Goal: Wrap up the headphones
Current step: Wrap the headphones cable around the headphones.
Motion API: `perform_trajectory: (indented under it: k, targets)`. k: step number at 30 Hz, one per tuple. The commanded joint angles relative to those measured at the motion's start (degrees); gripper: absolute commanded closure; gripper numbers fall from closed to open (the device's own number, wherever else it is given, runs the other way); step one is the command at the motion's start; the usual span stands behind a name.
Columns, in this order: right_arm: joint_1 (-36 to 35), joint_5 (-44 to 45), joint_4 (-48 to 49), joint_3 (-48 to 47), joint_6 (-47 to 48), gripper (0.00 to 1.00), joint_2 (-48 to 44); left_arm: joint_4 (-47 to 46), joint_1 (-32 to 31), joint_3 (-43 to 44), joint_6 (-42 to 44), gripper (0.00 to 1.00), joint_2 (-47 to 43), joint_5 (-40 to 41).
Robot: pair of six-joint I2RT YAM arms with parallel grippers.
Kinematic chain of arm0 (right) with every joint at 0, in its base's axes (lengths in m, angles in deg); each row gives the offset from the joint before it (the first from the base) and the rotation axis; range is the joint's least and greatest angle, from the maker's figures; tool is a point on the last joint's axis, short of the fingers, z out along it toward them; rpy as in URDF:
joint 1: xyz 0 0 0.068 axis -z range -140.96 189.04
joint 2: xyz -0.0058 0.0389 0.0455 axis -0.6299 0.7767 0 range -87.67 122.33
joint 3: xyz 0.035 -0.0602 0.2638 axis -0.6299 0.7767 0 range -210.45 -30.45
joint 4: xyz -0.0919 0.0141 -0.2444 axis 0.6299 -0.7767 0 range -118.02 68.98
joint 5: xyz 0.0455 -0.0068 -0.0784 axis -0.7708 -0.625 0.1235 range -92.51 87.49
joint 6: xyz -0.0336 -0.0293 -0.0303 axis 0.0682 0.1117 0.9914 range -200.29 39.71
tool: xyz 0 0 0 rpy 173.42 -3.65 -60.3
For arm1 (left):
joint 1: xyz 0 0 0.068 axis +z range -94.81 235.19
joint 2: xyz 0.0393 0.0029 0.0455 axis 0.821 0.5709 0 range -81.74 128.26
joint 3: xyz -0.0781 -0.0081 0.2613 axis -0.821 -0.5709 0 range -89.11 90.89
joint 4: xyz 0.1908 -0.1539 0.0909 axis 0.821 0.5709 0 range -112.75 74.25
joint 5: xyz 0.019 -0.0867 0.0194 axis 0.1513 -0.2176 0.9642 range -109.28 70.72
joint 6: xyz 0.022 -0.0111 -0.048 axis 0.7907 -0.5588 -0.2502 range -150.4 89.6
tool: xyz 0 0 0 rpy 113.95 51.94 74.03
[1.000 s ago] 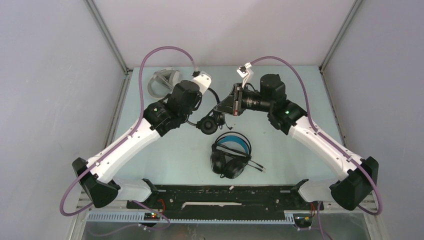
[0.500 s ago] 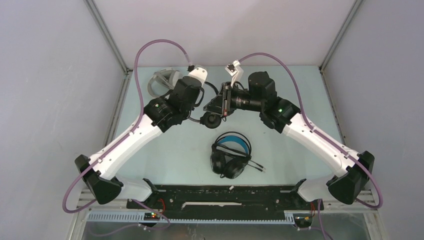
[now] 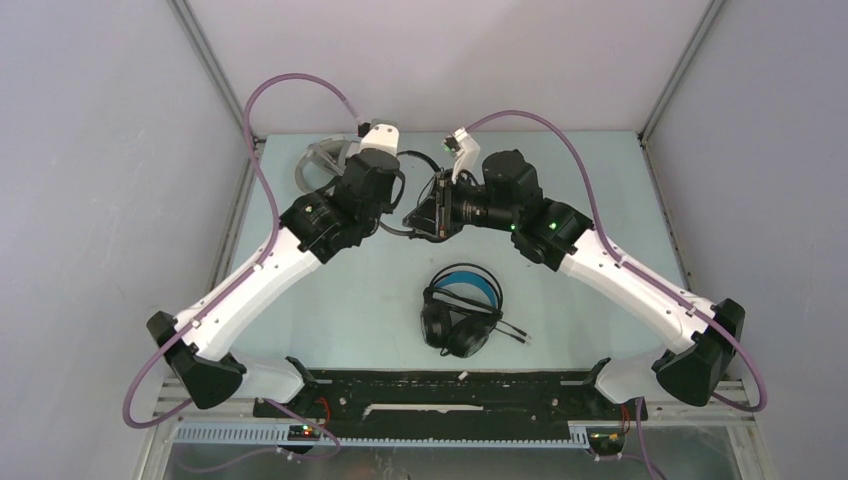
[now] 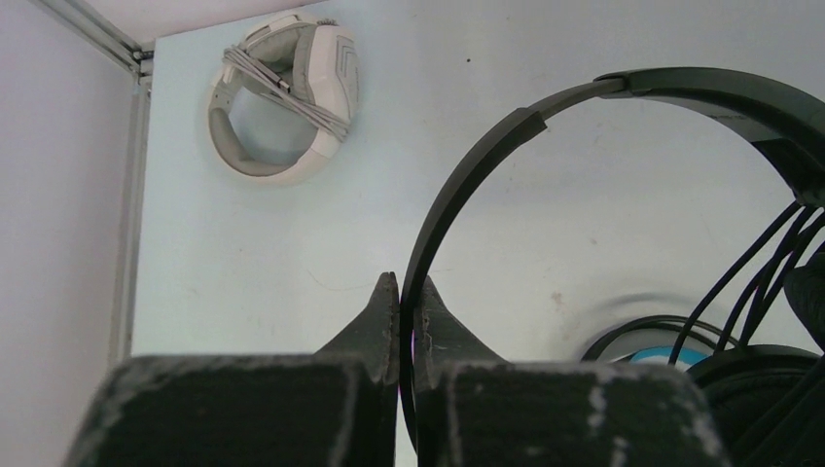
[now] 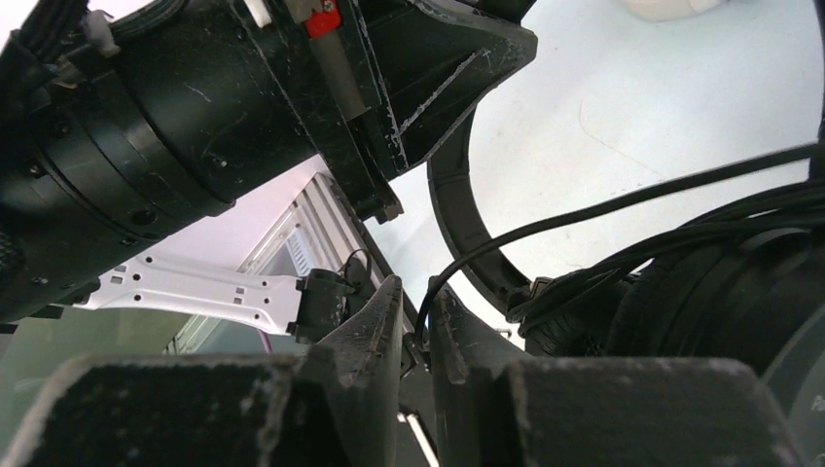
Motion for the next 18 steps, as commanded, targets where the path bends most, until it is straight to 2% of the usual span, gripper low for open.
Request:
perform_trajectory:
  k: [1,18]
  targets:
    - [-0.95,4.13,0.56,-1.49,2.19,0.82,-0.45,-3.9,0.05,4.29,-6.24,1.0,-2.87,-0.22]
    - [-1.2,7.94,0.27,2.58,5.37,0.77,-4.04,-5.0,1.31,4.25,-12.99,1.0,-5.0,-2.77]
